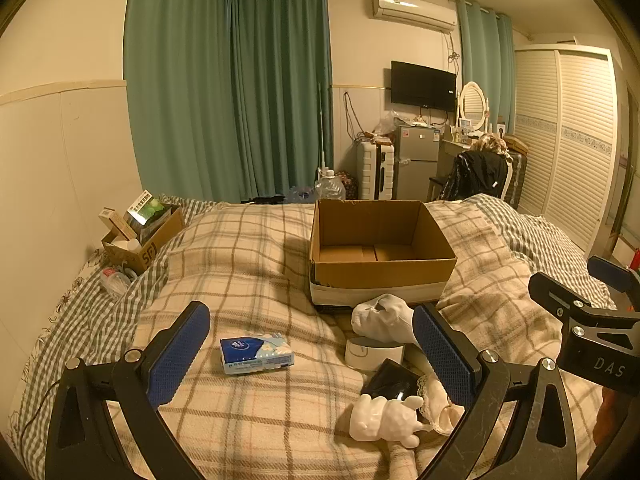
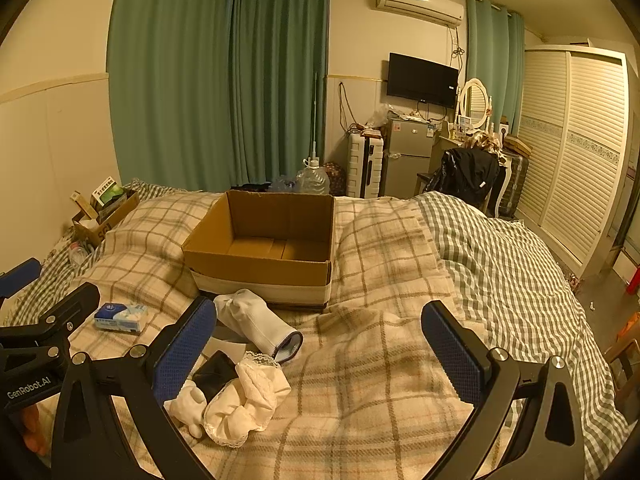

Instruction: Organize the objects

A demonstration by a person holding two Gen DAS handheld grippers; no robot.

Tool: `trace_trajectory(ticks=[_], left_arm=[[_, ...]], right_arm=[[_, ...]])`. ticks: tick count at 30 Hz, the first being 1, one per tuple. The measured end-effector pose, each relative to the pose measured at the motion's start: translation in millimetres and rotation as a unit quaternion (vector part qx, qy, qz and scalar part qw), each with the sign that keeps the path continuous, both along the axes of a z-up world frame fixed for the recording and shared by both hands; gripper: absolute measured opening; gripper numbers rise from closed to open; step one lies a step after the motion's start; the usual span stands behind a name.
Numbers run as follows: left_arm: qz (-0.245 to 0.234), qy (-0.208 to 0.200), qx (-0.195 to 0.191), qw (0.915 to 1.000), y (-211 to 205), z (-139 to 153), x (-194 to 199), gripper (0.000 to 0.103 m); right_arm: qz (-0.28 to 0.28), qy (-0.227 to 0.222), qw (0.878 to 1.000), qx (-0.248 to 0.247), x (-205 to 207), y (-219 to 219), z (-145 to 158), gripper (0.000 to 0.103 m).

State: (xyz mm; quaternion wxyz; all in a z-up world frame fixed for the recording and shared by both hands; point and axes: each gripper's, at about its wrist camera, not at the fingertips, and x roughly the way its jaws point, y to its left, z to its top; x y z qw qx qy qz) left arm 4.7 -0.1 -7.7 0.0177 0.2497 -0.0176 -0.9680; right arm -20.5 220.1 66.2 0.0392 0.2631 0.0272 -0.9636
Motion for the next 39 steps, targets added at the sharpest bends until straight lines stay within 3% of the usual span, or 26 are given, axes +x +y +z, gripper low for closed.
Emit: trace_trajectory(ticks=[39], left_arm=[[-0.003,0.014,0.01,0.9998,-1,19,8,0.103]], right_arm=[[0.001,0.015,1.0,0.005,12,0,15,0.103]])
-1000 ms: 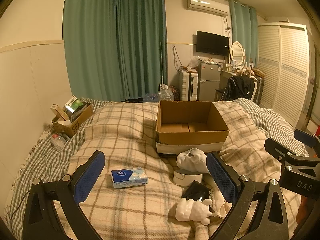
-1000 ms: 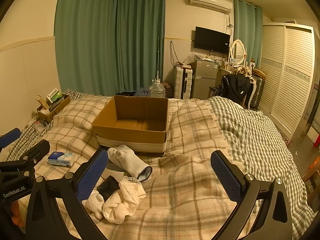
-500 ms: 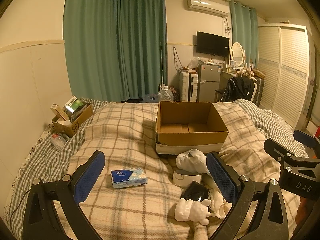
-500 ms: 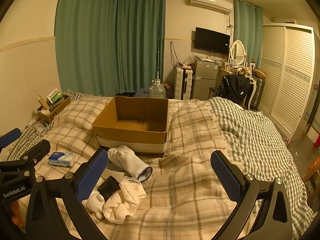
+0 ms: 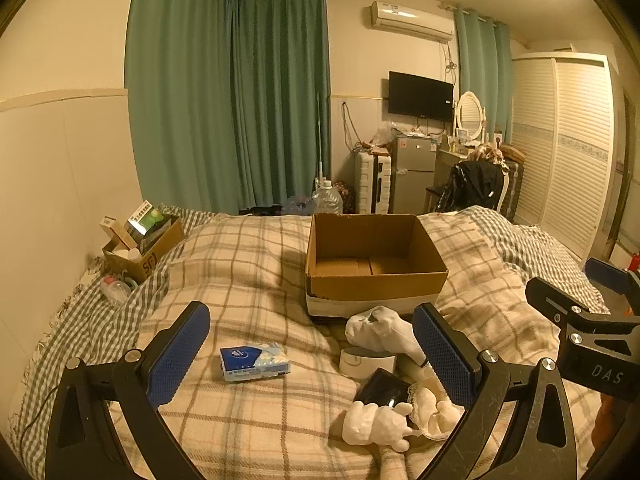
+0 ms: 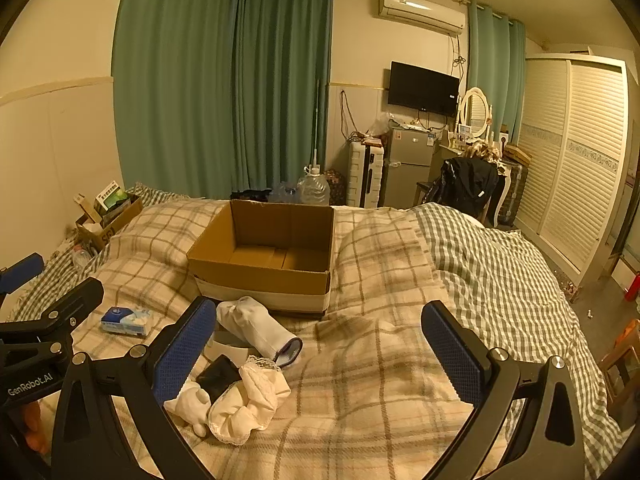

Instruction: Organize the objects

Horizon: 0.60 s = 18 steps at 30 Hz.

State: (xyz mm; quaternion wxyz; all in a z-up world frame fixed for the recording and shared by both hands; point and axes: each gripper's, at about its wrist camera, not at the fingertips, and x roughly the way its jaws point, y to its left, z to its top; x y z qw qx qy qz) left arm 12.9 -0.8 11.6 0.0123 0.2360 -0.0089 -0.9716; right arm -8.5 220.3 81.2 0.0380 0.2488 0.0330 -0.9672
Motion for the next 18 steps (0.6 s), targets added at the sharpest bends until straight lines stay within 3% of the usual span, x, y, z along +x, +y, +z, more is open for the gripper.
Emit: trace_trajectory(ticks=[5,9,15,18], left_arm=[[-0.006,-0.019,0.003,0.9998,3,-9,-4,0.103],[-0.007,-0.079,-0.005,0.9968,10,-41,-20,0.103],[-0.035,-0.187,-0.012,0.9817,27,-110,-43,0.103],[-0.06,-0.233,0.008,0.9706,30,-132,-53,0.1]], right_arm=[[-0.004,-0.008,1.0,0.0,0,7,-4,0.103],[-0.004,-0.031,0.999,0.003,-8,12,-20,0.103],[-0.002,-0.088,0.996,0.008,-28,15,-62,0.103],[0.001,-0.109,0.994,-0.002,-35,17,-76,0.103]])
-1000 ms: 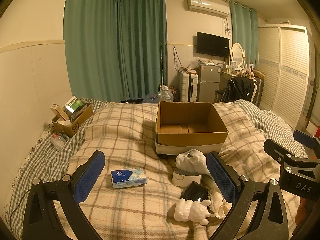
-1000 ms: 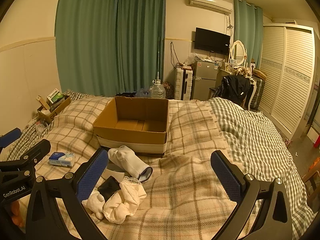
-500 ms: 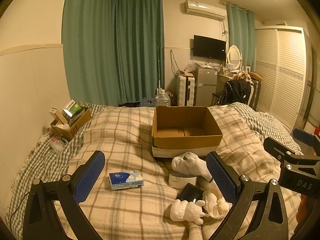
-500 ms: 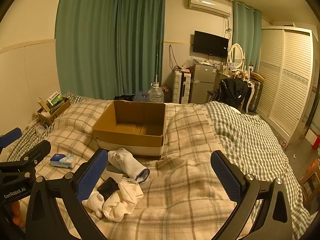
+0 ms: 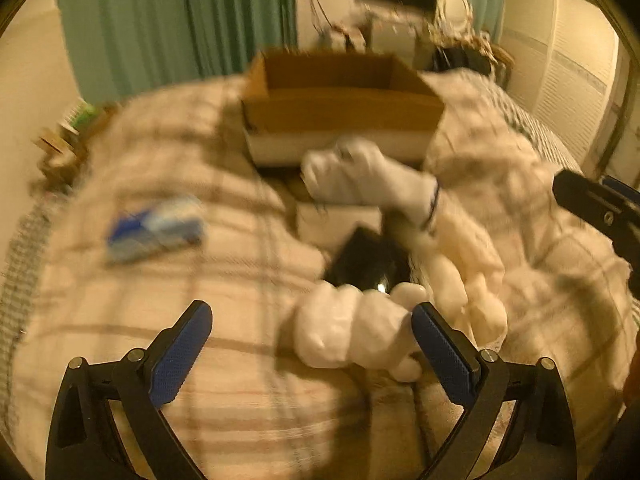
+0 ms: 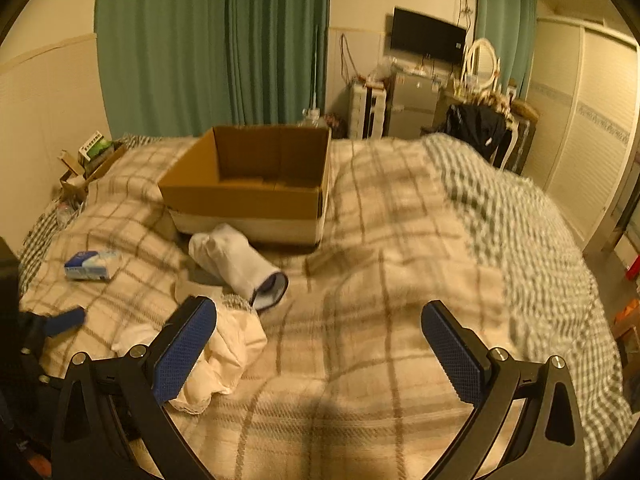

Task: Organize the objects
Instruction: 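Grasp the white plush toy with the left gripper while the right gripper grasps the white cloth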

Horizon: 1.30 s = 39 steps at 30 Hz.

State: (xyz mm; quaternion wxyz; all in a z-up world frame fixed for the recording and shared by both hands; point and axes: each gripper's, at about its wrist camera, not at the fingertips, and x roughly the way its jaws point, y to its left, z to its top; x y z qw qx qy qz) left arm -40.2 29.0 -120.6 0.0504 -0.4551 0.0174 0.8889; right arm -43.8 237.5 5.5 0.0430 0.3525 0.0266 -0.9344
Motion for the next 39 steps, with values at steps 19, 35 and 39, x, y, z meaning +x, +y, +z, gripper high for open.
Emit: trace_trajectory(ticks=[19,35,39], left_arm=[[0.015,0.071,0.03,0.9969,-25,47,22,0.061],[0.037,0.076,0.022,0.9962,-51,55,20,0.061],[0.046,0.105,0.023,0.9931,-67,87,9,0.061]], right_arm=[[0.033,-0.035,0.999,0.012,-9,-24,-18,0.103],[0.146,-0.105,0.983,0.031,-12,-70,-50,0.012],[0.15,-0.049,0.987,0.039,-9,-63,-4,0.011]])
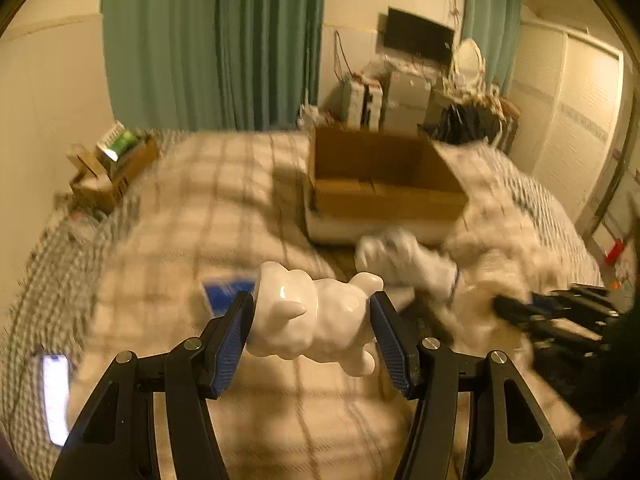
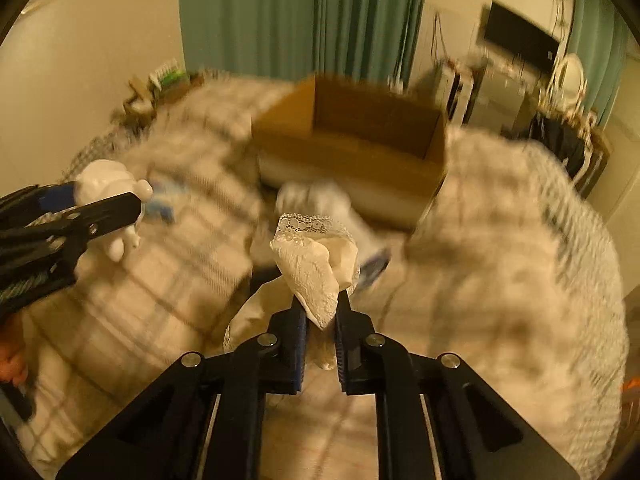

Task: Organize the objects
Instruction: 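Grasp the white plush toy with the left gripper while the right gripper grasps the white cloth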

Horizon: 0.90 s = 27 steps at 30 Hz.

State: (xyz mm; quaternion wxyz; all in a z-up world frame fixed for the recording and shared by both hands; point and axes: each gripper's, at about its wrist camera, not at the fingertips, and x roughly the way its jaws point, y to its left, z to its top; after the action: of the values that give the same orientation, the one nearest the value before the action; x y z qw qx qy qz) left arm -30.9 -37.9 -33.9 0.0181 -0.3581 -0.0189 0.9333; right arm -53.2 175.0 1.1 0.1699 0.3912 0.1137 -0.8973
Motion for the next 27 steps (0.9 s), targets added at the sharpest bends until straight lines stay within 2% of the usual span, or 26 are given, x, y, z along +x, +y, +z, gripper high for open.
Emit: trace_trajectory(ticks=[3,6,8,10,13,16,19,22,24,27], left_arm=[[0.005,0.034,0.011,0.9993,-15,40,-15,0.061],[0.012,0.081,-0.014,0.9965,-19,83,-34,0.061],[0.009,0.102,-0.017,0.9946,-20,107,-51,0.061],[-0.006,0.106,-0.015,0.9943,-21,127,-75,0.061],[-0.017,0.115,-0.048,0.9921,-14,146,-113,0.061],[-0.035,0.102,-0.071,0.9916,6,140,-158,0.061],[-0.06,0.073,-0.082,0.9921,35,105,-199,0.061],[-0.075,0.017,-0.049,0.9958,51,59,-234,0.061],[-0.085,-0.014,-0.027,0.9959,57,31,-252,0.061],[-0.09,-0.027,-0.036,0.9949,66,6,-265,0.061]], right_arm=[[-0.001,0.054,0.998,0.01,-10,7,51,0.011],[0.0,0.103,0.995,-0.003,-28,16,109,0.011],[-0.002,0.129,0.992,-0.003,-41,17,136,0.011],[0.001,0.148,0.989,-0.002,-55,17,157,0.011],[0.011,0.162,0.987,0.009,-81,15,170,0.011],[0.012,0.154,0.988,0.017,-123,10,159,0.011],[0.005,0.129,0.991,0.015,-164,6,128,0.011],[0.003,0.089,0.996,0.01,-205,4,84,0.009],[0.003,0.078,0.997,0.02,-216,2,63,0.009],[0.003,0.055,0.998,0.017,-233,5,34,0.009]])
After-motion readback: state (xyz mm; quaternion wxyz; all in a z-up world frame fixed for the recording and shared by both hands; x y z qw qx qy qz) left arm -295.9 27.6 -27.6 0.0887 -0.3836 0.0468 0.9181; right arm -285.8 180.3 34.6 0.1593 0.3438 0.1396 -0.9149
